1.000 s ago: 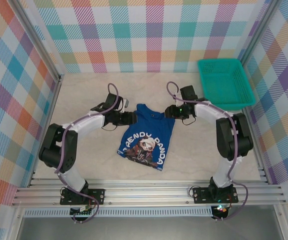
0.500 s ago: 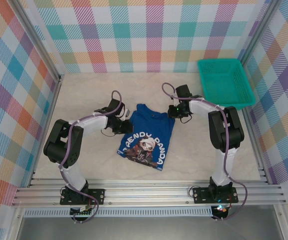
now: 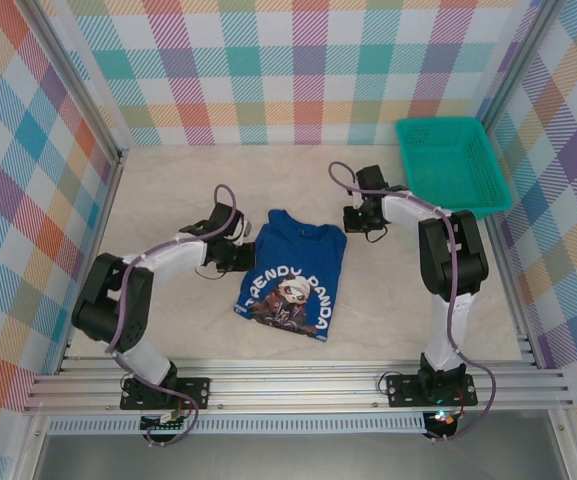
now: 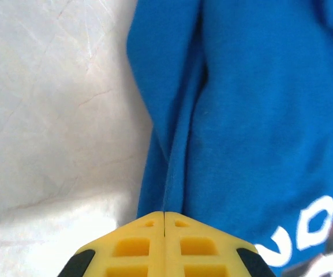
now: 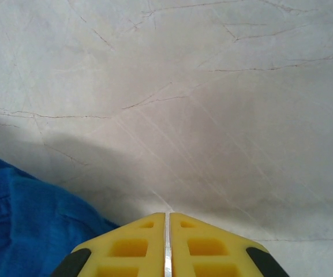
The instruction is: Fold the inside-out t-shirt
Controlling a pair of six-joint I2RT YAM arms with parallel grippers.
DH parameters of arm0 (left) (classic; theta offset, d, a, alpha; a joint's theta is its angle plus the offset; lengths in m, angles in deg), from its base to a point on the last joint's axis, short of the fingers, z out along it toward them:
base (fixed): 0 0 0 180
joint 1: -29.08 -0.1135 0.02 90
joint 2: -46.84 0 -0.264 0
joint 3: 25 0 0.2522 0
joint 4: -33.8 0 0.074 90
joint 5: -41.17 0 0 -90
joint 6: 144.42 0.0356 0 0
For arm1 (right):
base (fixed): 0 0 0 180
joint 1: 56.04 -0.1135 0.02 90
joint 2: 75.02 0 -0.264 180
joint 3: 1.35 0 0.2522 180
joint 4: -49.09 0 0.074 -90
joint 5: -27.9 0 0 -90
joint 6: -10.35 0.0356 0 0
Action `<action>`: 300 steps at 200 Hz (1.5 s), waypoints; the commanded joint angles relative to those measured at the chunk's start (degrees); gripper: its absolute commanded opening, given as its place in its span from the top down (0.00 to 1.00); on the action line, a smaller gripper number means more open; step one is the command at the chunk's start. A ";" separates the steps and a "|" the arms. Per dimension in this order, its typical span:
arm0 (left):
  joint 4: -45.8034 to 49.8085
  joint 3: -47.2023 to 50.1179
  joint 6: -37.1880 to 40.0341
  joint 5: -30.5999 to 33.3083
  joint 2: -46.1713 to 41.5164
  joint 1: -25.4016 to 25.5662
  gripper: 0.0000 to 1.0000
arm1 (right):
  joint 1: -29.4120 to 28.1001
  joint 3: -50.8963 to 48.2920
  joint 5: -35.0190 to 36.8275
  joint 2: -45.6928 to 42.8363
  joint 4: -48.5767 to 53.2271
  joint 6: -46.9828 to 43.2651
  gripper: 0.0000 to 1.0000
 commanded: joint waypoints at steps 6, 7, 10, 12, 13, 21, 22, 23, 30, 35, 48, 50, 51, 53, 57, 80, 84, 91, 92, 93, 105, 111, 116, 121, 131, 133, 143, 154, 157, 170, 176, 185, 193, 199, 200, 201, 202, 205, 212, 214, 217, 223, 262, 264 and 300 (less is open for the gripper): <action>-2.34 3.68 -3.24 -5.06 -5.91 -0.26 0.88 | 0.12 -1.59 -4.69 -5.37 -0.06 0.33 0.84; -2.44 3.82 -3.32 -5.37 -6.01 -0.31 0.87 | 0.14 -1.77 -4.81 -5.46 -0.12 0.40 0.84; -2.71 4.12 -3.60 -6.22 -6.16 -0.27 0.85 | 0.08 -2.35 -5.18 -6.04 -0.31 0.65 0.83; -2.87 4.37 -3.80 -6.98 -6.28 -0.26 0.83 | 0.08 -2.66 -5.37 -6.36 -0.41 0.76 0.82; -2.97 4.56 -3.90 -7.30 -6.33 -0.22 0.83 | 0.08 -2.87 -5.50 -6.57 -0.43 0.79 0.82; -3.23 5.35 -4.20 -9.28 -6.29 -0.01 0.78 | 0.09 -4.24 -6.10 -7.74 -0.91 1.12 0.79; -3.19 5.40 -4.24 -9.41 -6.25 0.04 0.77 | 0.12 -4.45 -6.18 -7.84 -0.94 1.15 0.79; -3.17 5.43 -4.30 -9.53 -6.22 0.06 0.77 | 0.10 -4.60 -6.21 -7.97 -0.96 1.16 0.79; -2.68 5.75 -4.36 -9.61 -6.01 0.26 0.72 | 0.11 -5.68 -6.47 -8.88 -1.13 1.40 0.77; -2.42 6.05 -4.29 -9.39 -5.84 0.41 0.70 | 0.09 -6.32 -6.59 -9.43 -1.38 1.61 0.76; -2.13 6.99 -4.16 -8.01 -5.90 0.52 0.67 | 0.07 -7.74 -7.25 -10.65 -1.70 1.81 0.75; -2.08 7.09 -4.13 -7.78 -5.93 0.53 0.67 | 0.10 -7.87 -7.33 -10.76 -1.75 1.86 0.74; -2.05 7.15 -4.11 -7.70 -5.93 0.53 0.67 | 0.09 -7.94 -7.36 -10.79 -1.76 1.87 0.74; -2.02 7.24 -4.06 -7.57 -5.89 0.57 0.66 | 0.08 -8.10 -7.46 -10.88 -1.76 1.98 0.74; -2.16 7.55 -3.90 -7.38 -5.95 0.58 0.66 | 0.06 -8.32 -7.76 -11.03 -1.75 2.06 0.74; -2.63 8.08 -3.35 -7.80 -4.68 0.61 0.66 | 0.12 -8.96 -8.51 -11.35 -1.69 2.32 0.73; -2.70 8.06 -3.45 -8.03 -4.31 0.54 0.67 | 0.14 -9.05 -8.53 -11.34 -1.68 2.32 0.73; -3.24 8.02 -3.44 -8.53 -3.93 0.62 0.71 | 0.08 -9.13 -8.60 -11.33 -1.68 2.34 0.73; -3.33 8.10 -3.51 -8.64 -3.88 0.62 0.72 | 0.07 -9.14 -8.61 -11.34 -1.68 2.33 0.73; -3.42 8.14 -3.54 -8.75 -3.81 0.62 0.72 | 0.07 -9.14 -8.62 -11.30 -1.68 2.32 0.73; -4.09 8.27 -3.90 -8.87 -3.71 0.57 0.80 | 0.10 -9.23 -8.90 -11.15 -1.68 2.45 0.73; -4.02 8.22 -4.05 -8.61 -3.77 0.61 0.84 | 0.12 -9.32 -9.02 -11.26 -1.68 2.45 0.73; -3.76 8.25 -4.06 -8.17 -4.08 0.55 0.88 | 0.10 -9.39 -9.04 -11.32 -1.68 2.45 0.73; -3.28 8.14 -4.14 -7.64 -4.52 0.61 0.91 | 0.15 -9.45 -8.94 -11.37 -1.55 2.49 0.73; -1.95 8.11 -4.31 -6.06 -5.72 0.61 0.96 | 0.12 -9.67 -8.87 -11.69 -1.45 2.41 0.73; -1.64 8.12 -4.39 -5.67 -6.06 0.62 0.97 | 0.09 -9.74 -8.81 -11.79 -1.42 2.41 0.73; -0.01 8.26 -4.95 -3.34 -7.96 0.59 1.00 | 0.08 -10.01 -8.62 -12.37 -1.21 2.20 0.73; 1.50 9.01 -5.78 -0.88 -10.27 0.55 1.00 | 0.09 -10.36 -8.30 -13.05 -1.07 2.12 0.73; 1.84 9.19 -6.03 -0.32 -10.74 0.54 1.00 | 0.10 -10.41 -8.15 -13.18 -1.06 2.11 0.73; 3.05 9.98 -6.87 1.44 -12.13 0.46 1.00 | 0.08 -10.79 -8.32 -13.72 -1.30 2.20 0.71; 3.26 10.29 -7.06 1.92 -12.17 0.53 1.00 | 0.08 -10.86 -8.71 -13.75 -1.61 2.43 0.69; 3.49 10.52 -7.09 2.16 -11.56 0.53 1.00 | 0.08 -10.79 -10.04 -13.44 -2.28 3.11 0.66; 3.36 10.32 -6.85 1.86 -10.54 0.53 0.97 | 0.07 -10.82 -11.73 -12.81 -3.16 3.98 0.63; 3.35 9.78 -6.66 1.69 -9.57 0.50 0.92 | 0.10 -10.68 -13.09 -12.27 -3.93 4.73 0.61; 3.35 9.68 -6.65 1.65 -9.42 0.47 0.91 | 0.09 -10.66 -13.36 -12.16 -4.08 4.85 0.61; 3.35 9.63 -6.65 1.59 -9.26 0.50 0.90 | 0.08 -10.65 -13.63 -12.02 -4.20 4.90 0.61; 3.35 9.61 -6.65 1.56 -9.09 0.51 0.89 | 0.08 -10.64 -13.81 -11.91 -4.34 5.10 0.60; 3.35 9.19 -6.48 1.48 -8.74 0.57 0.86 | 0.14 -10.60 -14.54 -11.60 -4.72 5.50 0.59; 3.37 8.40 -6.12 1.61 -7.77 0.53 0.83 | 0.03 -10.40 -16.04 -10.80 -5.60 6.43 0.57; 3.42 8.19 -6.07 1.83 -7.56 0.46 0.81 | 0.00 -10.32 -16.39 -10.58 -5.78 6.66 0.56; 3.62 7.82 -5.85 2.22 -7.30 0.52 0.80 | -0.04 -10.25 -16.92 -10.20 -6.13 6.97 0.55; 4.02 6.78 -5.52 3.41 -7.02 0.52 0.76 | -0.21 -9.99 -17.59 -9.61 -6.74 7.59 0.52; -1.69 1.67 -3.16 6.78 -8.34 -1.41 0.40 | -1.24 -7.20 -17.29 -5.22 -7.04 8.62 0.32; -2.37 1.41 -2.92 6.40 -8.16 -1.54 0.38 | -1.20 -6.99 -17.29 -5.05 -6.97 8.64 0.31; -9.48 -7.45 1.43 0.00 3.13 -5.81 0.20 | -1.26 -5.06 -18.15 -1.80 -6.73 8.80 0.22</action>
